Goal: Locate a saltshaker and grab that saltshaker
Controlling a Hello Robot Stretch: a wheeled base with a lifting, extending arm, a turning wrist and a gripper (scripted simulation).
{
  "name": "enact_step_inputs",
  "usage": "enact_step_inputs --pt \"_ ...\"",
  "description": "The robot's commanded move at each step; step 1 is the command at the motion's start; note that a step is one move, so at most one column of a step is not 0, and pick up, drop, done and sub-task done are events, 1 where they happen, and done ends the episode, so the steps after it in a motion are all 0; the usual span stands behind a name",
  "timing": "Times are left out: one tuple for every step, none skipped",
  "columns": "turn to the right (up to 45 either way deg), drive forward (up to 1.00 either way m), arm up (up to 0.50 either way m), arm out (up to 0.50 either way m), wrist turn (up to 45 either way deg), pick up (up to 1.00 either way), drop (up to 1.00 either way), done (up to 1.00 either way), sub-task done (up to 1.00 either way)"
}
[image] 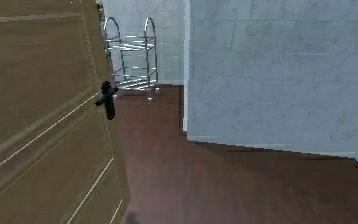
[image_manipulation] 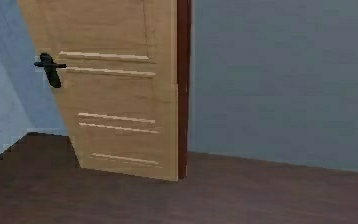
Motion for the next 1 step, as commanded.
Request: enact_step_inputs --pt "0.0 1.00 0.00 0.00 0.0 0.00 0.00 0.00 0.00"
